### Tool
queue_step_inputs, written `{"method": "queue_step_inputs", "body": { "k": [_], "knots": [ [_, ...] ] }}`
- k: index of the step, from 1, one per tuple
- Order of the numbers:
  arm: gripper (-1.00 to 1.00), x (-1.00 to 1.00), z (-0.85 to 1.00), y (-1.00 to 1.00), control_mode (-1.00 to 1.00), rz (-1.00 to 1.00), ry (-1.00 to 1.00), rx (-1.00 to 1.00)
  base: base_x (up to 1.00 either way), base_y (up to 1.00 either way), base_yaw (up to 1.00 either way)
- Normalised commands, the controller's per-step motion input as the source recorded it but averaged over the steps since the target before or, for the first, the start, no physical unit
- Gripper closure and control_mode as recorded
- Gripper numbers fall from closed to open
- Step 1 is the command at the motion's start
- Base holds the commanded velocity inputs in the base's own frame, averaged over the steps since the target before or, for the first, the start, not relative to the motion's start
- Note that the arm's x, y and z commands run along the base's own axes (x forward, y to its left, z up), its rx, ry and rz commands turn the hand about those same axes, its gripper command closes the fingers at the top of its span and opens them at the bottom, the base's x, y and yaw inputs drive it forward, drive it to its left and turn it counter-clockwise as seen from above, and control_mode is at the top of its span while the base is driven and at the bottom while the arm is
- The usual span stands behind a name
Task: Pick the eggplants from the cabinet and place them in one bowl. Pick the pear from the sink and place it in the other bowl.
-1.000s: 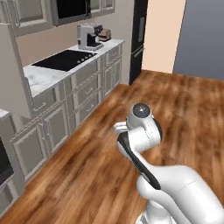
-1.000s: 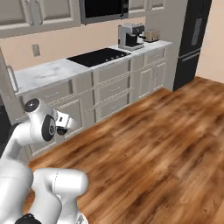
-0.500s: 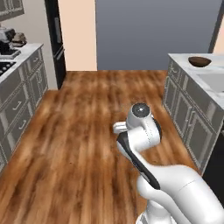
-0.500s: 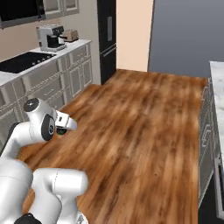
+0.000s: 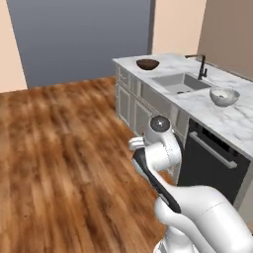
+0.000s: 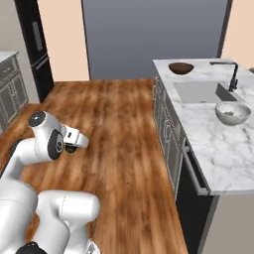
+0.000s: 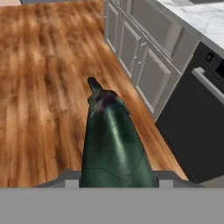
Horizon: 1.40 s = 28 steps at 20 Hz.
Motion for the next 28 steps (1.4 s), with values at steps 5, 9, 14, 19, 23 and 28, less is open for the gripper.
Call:
{"method": "queue_step_inputs", "body": {
  "k": [5,9,14,19,23,28],
  "knots": [
    [1.00,0.00,0.00,0.00,1.00,0.00,0.00,0.00,0.59,0.11,-0.47],
    [1.00,0.00,0.00,0.00,1.00,0.00,0.00,0.00,0.50,0.38,-0.46],
    [1.00,0.00,0.00,0.00,1.00,0.00,0.00,0.00,0.27,0.75,-0.43],
    [1.00,0.00,0.00,0.00,1.00,0.00,0.00,0.00,0.09,0.75,-0.46],
    [1.00,0.00,0.00,0.00,1.00,0.00,0.00,0.00,0.10,0.82,-0.47],
    [1.00,0.00,0.00,0.00,1.00,0.00,0.00,0.00,0.18,0.80,-0.47]
  ]
}}
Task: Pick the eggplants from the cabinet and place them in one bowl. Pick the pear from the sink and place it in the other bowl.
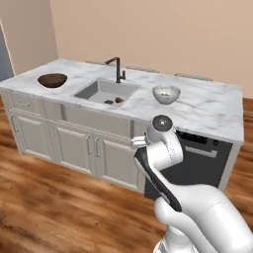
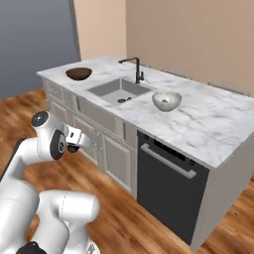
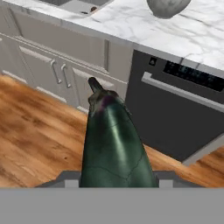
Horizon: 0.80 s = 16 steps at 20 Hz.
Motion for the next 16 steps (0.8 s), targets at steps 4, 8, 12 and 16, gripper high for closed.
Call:
{"method": "queue_step_inputs", "body": {
  "k": [4,8,12,16],
  "knots": [
    [1.00,0.00,0.00,0.00,1.00,0.00,0.00,0.00,0.23,0.83,-0.45],
    [1.00,0.00,0.00,0.00,1.00,0.00,0.00,0.00,0.25,0.81,-0.43],
    [1.00,0.00,0.00,0.00,1.00,0.00,0.00,0.00,0.23,0.78,-0.41],
    [1.00,0.00,0.00,0.00,1.00,0.00,0.00,0.00,0.18,0.71,-0.40]
  ]
}}
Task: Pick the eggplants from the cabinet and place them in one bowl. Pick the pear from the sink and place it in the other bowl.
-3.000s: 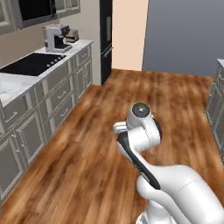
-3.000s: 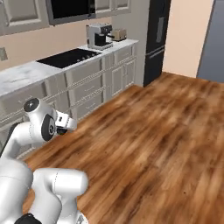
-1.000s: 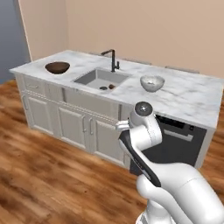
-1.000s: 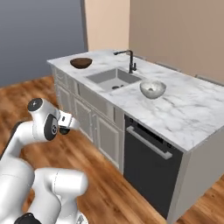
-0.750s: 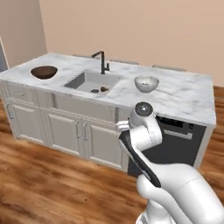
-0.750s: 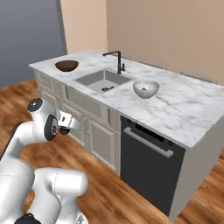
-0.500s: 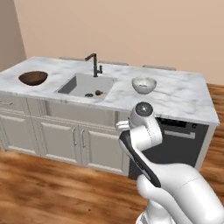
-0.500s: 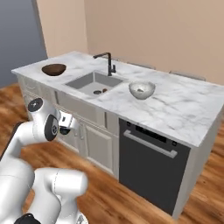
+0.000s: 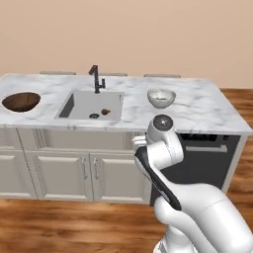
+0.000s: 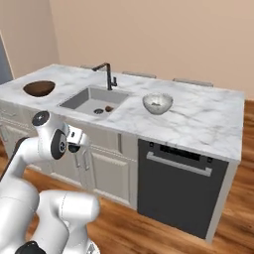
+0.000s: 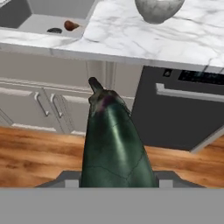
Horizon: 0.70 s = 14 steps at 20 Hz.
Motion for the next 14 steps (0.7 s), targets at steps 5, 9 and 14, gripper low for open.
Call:
{"method": "queue_step_inputs", "body": {
  "k": [5,9,14],
  "knots": [
    [1.00,0.00,0.00,0.00,1.00,0.00,0.00,0.00,0.19,0.66,-0.38],
    [1.00,0.00,0.00,0.00,1.00,0.00,0.00,0.00,0.28,0.42,-0.32],
    [1.00,0.00,0.00,0.00,1.00,0.00,0.00,0.00,0.50,0.09,-0.21]
  ]
}}
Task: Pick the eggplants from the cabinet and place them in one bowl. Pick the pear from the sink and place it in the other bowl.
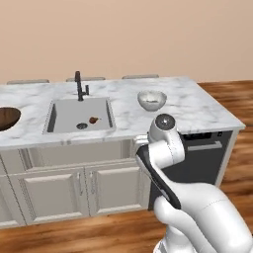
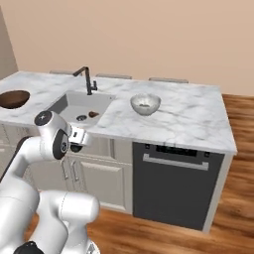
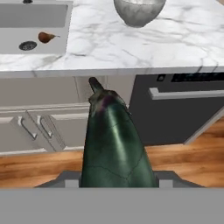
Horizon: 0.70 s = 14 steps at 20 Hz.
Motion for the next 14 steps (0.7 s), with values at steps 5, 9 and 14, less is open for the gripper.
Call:
{"method": "queue_step_inputs", "body": {
  "k": [5,9,14],
  "knots": [
    [1.00,0.00,0.00,0.00,1.00,0.00,0.00,0.00,0.53,0.03,-0.12],
    [1.00,0.00,0.00,0.00,1.00,0.00,0.00,0.00,0.51,0.23,-0.08],
    [1.00,0.00,0.00,0.00,1.00,0.00,0.00,0.00,0.51,0.18,-0.09]
  ]
}}
